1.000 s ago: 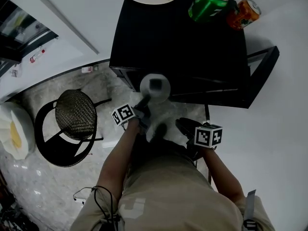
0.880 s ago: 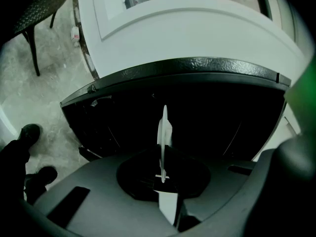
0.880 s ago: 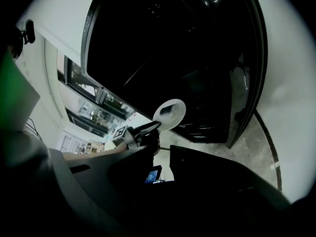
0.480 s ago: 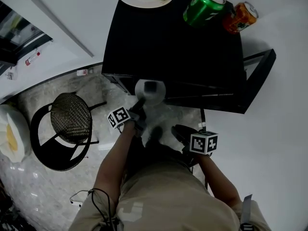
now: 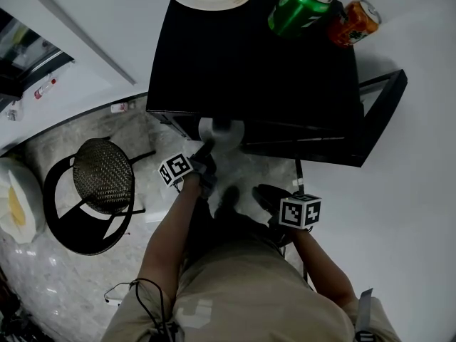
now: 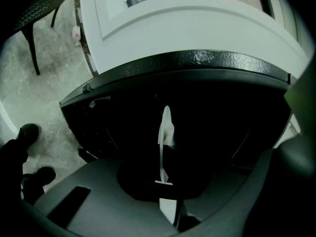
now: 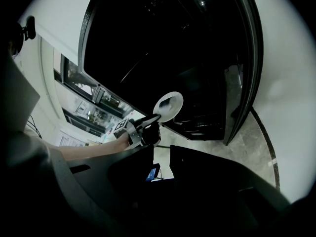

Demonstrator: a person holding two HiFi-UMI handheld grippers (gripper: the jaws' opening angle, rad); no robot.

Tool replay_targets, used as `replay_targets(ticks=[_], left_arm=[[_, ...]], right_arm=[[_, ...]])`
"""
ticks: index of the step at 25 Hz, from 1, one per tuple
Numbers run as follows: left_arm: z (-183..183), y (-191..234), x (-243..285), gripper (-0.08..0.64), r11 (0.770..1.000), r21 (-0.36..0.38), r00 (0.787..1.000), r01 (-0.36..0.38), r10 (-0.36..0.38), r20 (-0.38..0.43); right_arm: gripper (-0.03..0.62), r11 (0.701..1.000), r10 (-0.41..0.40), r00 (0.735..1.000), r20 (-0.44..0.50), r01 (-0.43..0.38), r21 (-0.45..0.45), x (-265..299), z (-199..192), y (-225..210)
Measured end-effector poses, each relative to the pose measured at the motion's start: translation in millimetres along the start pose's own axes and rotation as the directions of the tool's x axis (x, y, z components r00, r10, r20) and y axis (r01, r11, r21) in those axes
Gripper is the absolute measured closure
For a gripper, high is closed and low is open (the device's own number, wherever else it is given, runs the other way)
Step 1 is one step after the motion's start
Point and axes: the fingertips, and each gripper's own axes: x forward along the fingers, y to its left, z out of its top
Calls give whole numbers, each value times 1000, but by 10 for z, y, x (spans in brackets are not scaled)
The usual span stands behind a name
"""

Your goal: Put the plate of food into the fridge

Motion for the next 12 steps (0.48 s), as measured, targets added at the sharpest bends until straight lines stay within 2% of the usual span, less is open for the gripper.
replay_targets(ticks=[8,12], left_arm=[[28,-16,87,540,1000,3,1000,3,-3,-5],[35,-23,107,541,1000,7,1000,5,-5,-1]], right_arm=[[482,997,-24,999,-47,21,-69,109,-79,49],[482,997,-26,998,-56,21,-73,170,-102,82]])
